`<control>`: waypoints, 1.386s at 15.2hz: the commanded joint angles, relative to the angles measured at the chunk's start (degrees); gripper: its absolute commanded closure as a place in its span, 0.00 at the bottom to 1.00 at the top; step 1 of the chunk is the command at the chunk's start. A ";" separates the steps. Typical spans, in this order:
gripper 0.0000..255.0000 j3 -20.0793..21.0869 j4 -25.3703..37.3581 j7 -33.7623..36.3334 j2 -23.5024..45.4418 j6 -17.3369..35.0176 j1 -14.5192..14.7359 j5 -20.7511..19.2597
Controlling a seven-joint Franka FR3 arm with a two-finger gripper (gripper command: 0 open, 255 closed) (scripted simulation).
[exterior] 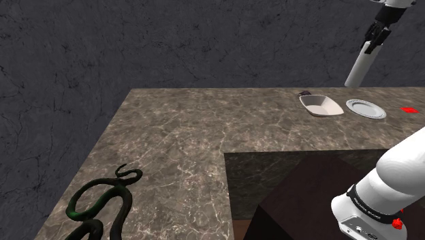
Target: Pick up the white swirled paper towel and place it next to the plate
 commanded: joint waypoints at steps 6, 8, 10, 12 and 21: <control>1.00 -5.94 6.39 -10.08 2.16 -4.95 -3.86 1.53; 1.00 -7.91 8.94 -13.41 3.67 -6.54 -5.21 2.67; 1.00 -10.01 11.87 -17.00 5.70 -8.26 -6.79 4.27; 1.00 -12.11 15.22 -20.86 8.33 -10.17 -8.84 6.44; 1.00 -16.98 32.58 -36.61 23.10 -19.82 -24.70 19.53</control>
